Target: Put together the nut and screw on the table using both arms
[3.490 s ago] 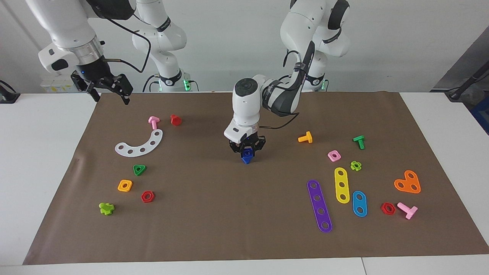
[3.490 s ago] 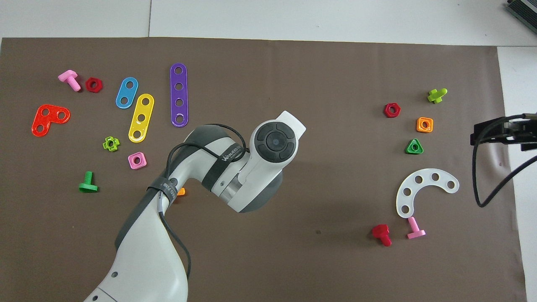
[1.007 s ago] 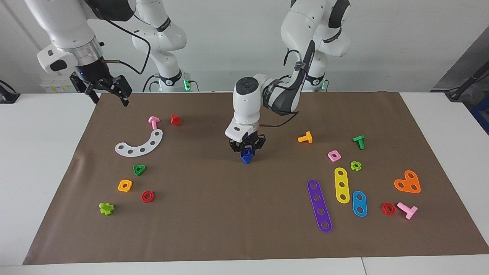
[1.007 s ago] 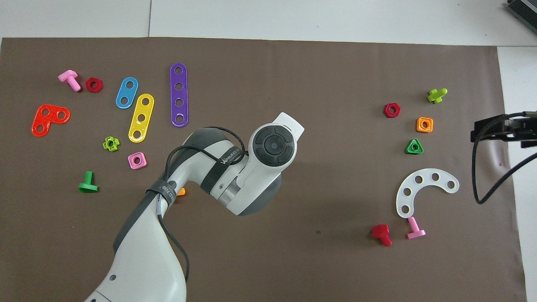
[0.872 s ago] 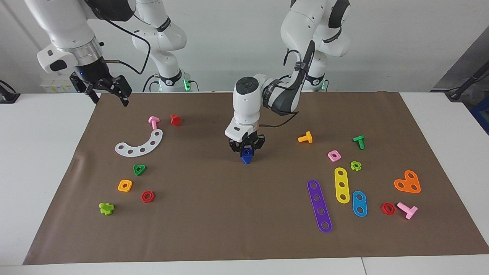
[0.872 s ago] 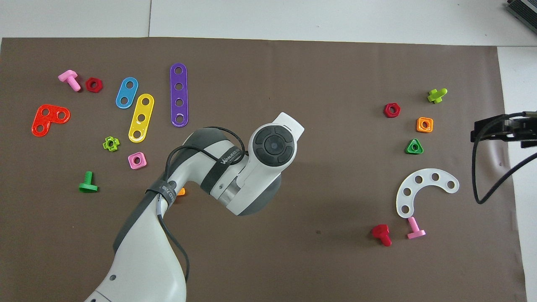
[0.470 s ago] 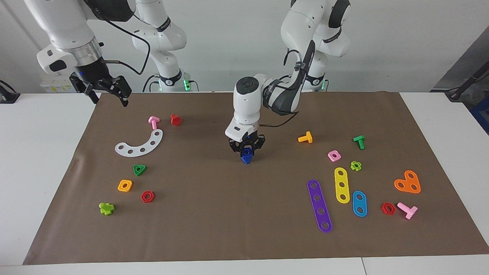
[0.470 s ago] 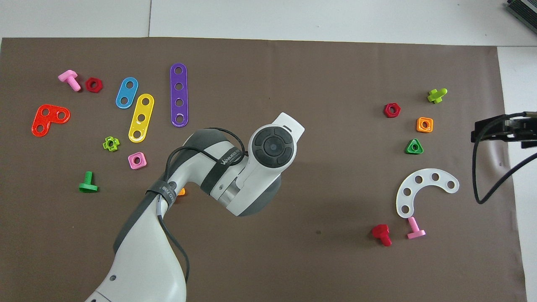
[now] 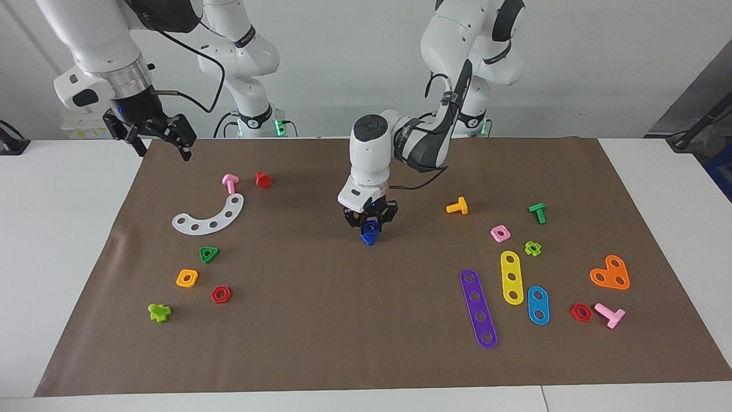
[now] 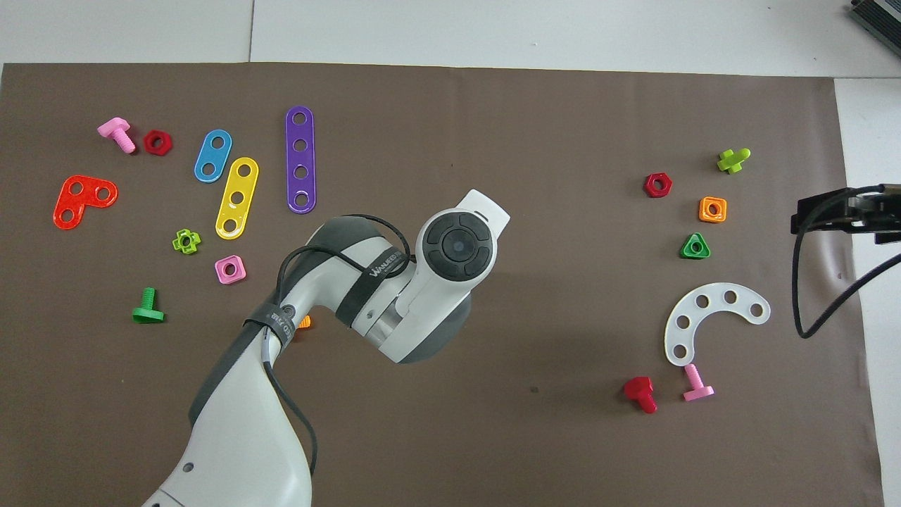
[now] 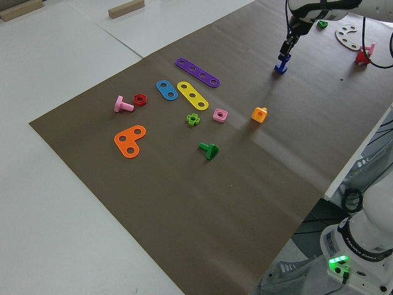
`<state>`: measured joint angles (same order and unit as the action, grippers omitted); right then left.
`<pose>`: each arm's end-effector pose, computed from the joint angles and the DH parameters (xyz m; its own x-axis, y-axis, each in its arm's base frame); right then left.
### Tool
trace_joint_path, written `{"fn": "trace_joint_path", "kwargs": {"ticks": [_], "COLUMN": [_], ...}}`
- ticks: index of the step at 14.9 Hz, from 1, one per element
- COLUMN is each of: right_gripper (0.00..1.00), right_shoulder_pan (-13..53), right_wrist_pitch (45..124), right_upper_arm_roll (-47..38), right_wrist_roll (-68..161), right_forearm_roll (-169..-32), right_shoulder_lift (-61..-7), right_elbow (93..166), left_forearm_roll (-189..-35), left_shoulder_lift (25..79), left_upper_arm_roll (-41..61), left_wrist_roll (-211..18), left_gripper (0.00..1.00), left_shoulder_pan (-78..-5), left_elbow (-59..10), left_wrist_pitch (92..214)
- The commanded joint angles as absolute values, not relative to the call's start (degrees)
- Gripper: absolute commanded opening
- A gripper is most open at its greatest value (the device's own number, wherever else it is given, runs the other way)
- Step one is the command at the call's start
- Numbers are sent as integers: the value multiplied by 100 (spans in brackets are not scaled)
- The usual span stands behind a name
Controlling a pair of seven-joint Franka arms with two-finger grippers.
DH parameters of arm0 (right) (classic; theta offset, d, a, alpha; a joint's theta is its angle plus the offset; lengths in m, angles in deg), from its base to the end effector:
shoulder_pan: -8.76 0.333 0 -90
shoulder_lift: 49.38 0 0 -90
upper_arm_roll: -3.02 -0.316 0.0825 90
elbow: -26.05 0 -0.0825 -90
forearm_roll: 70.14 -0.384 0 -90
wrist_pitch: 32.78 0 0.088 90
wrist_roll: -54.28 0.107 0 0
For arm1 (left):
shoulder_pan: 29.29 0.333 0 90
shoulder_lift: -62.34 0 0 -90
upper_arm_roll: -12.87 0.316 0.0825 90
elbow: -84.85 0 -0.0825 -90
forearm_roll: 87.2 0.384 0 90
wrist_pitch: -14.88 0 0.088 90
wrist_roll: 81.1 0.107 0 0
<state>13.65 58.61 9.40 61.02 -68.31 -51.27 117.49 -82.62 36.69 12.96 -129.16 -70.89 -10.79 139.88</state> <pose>0.5465 -0.0186 0.6329 0.9892 -0.1424 0.0350 -0.1433 -0.9894 0.0243 0.5088 -0.4465 0.3522 0.9932 0.0701 0.0934 0.0703 -0.9975 0.0009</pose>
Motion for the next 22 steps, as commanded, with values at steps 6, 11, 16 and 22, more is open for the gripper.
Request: {"fn": "trace_joint_path", "kwargs": {"ticks": [6,11,16,22], "right_gripper": [100,100,100,100], "right_shoulder_pan": [1271,1271,1271,1271], "right_wrist_pitch": [6030,6030,6030,6056], "right_upper_arm_roll": [918,918,918,918], "right_wrist_roll": [5920,5920,5920,5937], "right_forearm_roll": [-7006,-7006,-6997,-6997], "right_shoulder_lift": [-5281,-5281,-5281,-5281], "right_elbow": [11974,11974,11974,11974], "left_forearm_roll": [-8316,-8316,-8316,-8316], "left_shoulder_lift": [3887,3896,3904,3904], "left_upper_arm_roll": [1374,1374,1374,1383], "left_wrist_roll": [-12987,-12926,-12926,-12926], "left_gripper": [0,88,90,90], "left_shoulder_pan": [-7130,-7148,-7157,-7148], "left_elbow": [-1455,-1517,-1526,-1517], "left_wrist_pitch": [14310,14399,14338,14346]}}
